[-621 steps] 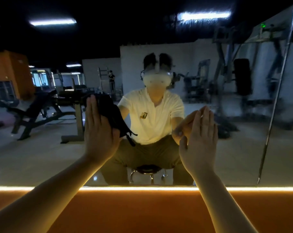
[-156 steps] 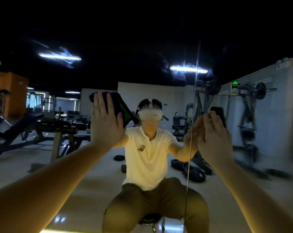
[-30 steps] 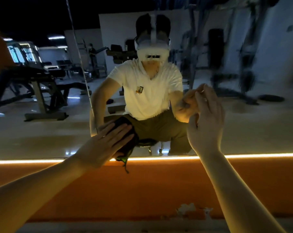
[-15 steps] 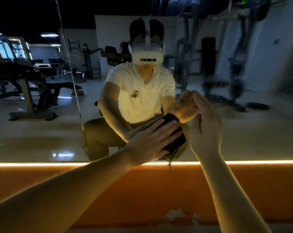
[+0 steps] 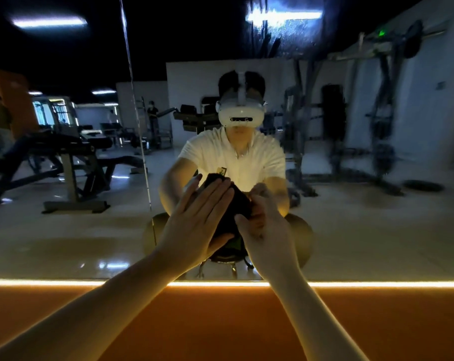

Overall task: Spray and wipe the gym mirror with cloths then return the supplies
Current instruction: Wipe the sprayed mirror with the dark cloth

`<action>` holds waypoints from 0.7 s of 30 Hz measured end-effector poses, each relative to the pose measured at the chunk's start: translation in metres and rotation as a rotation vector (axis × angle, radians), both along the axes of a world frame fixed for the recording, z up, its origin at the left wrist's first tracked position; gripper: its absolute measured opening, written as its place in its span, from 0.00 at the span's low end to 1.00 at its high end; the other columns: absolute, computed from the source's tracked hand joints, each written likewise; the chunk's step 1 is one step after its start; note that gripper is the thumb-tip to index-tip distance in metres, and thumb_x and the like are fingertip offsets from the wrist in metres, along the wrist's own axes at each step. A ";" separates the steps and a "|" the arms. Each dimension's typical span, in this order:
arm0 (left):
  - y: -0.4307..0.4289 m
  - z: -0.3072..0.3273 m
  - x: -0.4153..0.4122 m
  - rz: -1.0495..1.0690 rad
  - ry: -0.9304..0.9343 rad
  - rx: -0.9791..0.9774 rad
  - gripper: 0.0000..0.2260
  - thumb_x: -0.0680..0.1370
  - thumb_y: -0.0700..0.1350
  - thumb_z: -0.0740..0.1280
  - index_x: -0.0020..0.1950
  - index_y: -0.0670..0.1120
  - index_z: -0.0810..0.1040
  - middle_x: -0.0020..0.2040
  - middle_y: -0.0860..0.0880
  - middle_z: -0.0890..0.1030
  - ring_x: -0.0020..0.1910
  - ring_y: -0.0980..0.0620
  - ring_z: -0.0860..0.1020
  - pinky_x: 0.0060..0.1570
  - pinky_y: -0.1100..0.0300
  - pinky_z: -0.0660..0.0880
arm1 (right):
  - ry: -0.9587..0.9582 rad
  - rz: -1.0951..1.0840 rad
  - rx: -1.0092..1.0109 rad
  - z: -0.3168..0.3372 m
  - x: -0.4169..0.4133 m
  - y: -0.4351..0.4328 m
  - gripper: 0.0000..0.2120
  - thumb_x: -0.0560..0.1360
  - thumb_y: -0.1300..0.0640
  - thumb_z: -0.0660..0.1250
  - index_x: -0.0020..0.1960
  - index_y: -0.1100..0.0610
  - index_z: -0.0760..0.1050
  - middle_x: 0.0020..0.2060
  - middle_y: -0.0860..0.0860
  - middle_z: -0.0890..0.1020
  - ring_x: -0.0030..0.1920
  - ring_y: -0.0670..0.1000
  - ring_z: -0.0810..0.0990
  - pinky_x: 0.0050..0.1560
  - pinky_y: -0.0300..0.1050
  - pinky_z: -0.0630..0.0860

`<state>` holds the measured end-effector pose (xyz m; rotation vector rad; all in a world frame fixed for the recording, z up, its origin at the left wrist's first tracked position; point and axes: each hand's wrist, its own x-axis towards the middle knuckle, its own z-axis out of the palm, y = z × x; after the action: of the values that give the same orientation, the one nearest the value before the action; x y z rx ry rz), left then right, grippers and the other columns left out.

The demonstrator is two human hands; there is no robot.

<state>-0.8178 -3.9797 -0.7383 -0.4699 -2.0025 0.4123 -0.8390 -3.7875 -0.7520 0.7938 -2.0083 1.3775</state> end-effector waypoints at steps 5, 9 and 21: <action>-0.004 0.010 0.008 -0.046 -0.038 -0.001 0.35 0.79 0.54 0.72 0.80 0.40 0.66 0.79 0.40 0.68 0.80 0.42 0.64 0.77 0.37 0.63 | -0.034 0.031 -0.058 0.007 0.001 -0.018 0.12 0.78 0.47 0.67 0.53 0.55 0.79 0.47 0.41 0.78 0.44 0.47 0.81 0.45 0.54 0.82; -0.015 0.014 0.017 -0.125 -0.078 0.018 0.34 0.77 0.52 0.73 0.79 0.42 0.67 0.78 0.42 0.70 0.80 0.44 0.65 0.79 0.40 0.60 | -0.096 0.107 -0.080 0.015 0.006 -0.024 0.08 0.76 0.55 0.67 0.41 0.59 0.77 0.41 0.48 0.77 0.40 0.49 0.78 0.40 0.55 0.79; -0.019 0.032 0.033 -0.042 -0.287 0.702 0.21 0.76 0.59 0.73 0.64 0.50 0.76 0.55 0.54 0.80 0.51 0.56 0.80 0.46 0.63 0.77 | -0.187 0.220 -0.136 0.028 0.017 -0.020 0.05 0.80 0.62 0.69 0.50 0.54 0.79 0.47 0.54 0.81 0.46 0.45 0.80 0.43 0.32 0.76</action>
<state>-0.7848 -3.9987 -0.7060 -0.1266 -2.2408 -0.4081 -0.8223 -3.8077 -0.7244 0.8728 -1.9849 1.7523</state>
